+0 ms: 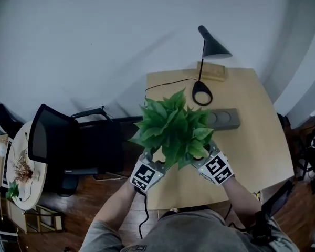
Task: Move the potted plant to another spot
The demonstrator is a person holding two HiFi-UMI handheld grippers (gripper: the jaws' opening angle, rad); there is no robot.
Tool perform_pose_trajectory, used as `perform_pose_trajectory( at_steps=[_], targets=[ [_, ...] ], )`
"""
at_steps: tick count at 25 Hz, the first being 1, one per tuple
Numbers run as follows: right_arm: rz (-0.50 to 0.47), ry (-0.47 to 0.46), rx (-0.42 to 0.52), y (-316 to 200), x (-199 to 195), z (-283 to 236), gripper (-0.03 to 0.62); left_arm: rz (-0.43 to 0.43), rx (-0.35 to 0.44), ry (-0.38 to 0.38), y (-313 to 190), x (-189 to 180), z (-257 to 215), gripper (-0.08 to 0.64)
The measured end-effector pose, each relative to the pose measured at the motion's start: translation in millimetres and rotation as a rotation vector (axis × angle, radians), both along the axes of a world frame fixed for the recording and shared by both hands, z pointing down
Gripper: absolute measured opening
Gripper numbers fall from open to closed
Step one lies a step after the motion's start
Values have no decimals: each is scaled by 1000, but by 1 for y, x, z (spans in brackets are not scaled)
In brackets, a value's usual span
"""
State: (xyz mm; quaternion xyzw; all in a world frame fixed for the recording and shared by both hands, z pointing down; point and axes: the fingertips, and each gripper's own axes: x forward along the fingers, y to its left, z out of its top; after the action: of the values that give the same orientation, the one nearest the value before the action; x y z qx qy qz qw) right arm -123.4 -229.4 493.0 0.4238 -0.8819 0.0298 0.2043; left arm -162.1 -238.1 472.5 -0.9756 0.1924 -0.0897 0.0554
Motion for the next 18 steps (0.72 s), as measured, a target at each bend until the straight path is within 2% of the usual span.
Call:
perform_pose_trajectory(
  at_steps=[6, 11, 15, 18],
  targets=[
    [62, 19, -23, 22, 25, 6, 291, 62, -17, 9, 18, 25, 5, 299],
    [78, 19, -7, 27, 56, 1, 291, 82, -12, 6, 24, 58, 4, 299],
    [53, 24, -14, 32, 92, 8, 291, 53, -14, -2, 29, 93, 7, 299],
    [3, 26, 11, 27, 131, 6, 291, 2, 0, 4, 26, 133, 9, 299]
  ],
)
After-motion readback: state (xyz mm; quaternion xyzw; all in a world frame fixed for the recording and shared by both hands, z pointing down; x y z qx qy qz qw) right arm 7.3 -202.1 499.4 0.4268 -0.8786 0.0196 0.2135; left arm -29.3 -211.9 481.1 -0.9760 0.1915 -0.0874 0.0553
